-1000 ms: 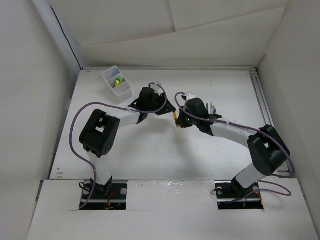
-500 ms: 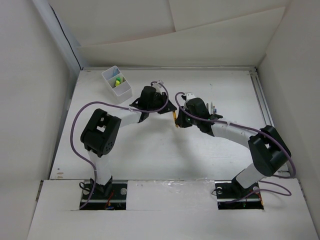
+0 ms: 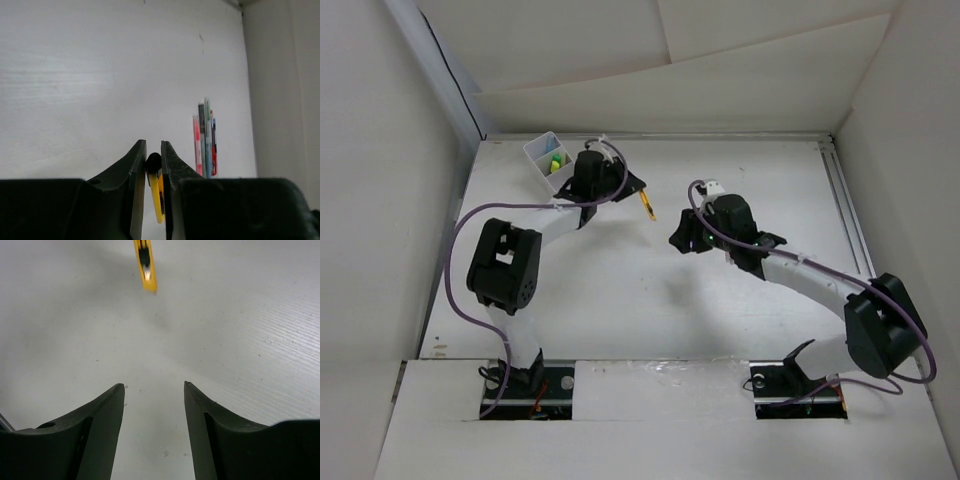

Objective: Sort the stationery into containers
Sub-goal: Pick up the pen from the center of the board, then place the pen in the storage box.

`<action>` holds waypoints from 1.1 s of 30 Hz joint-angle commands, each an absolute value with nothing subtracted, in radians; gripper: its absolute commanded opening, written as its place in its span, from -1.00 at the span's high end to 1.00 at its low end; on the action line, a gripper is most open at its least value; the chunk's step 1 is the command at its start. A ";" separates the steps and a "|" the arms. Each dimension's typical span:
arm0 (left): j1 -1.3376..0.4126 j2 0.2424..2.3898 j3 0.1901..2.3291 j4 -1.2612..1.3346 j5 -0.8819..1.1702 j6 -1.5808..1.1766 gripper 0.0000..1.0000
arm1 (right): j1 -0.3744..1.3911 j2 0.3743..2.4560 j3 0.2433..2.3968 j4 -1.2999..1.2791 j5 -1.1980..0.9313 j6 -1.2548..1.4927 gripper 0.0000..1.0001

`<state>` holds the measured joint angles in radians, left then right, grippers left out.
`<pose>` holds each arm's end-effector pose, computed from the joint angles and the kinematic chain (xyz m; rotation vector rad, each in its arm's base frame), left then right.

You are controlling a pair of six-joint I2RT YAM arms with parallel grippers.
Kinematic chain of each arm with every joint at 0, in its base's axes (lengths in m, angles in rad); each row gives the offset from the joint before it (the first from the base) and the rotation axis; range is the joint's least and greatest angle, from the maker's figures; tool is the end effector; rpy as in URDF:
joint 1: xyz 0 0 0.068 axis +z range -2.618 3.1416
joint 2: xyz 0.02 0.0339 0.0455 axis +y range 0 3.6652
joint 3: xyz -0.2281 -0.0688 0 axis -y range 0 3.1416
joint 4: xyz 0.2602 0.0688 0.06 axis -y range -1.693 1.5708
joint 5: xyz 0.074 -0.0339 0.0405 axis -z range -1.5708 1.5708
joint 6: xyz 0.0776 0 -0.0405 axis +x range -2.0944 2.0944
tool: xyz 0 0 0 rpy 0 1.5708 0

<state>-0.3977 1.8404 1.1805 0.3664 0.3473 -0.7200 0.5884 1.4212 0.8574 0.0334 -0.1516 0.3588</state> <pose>0.4174 -0.2040 0.1787 -0.0631 1.9940 -1.0730 0.2996 0.2140 0.1745 -0.3435 2.1524 0.7161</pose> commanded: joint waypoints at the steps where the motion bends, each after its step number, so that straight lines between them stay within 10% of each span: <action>1: -0.325 1.773 1.270 0.376 0.262 -0.770 1.00 | 0.574 1.355 0.836 0.097 -0.141 0.364 -0.14; 19: -0.060 2.075 2.024 -0.066 -0.498 -0.491 1.00 | 0.561 1.322 0.807 0.117 -0.109 0.396 0.00; 33: -0.060 2.121 1.962 0.067 -0.684 -0.278 1.00 | 0.552 1.367 0.807 0.126 -0.139 0.396 0.00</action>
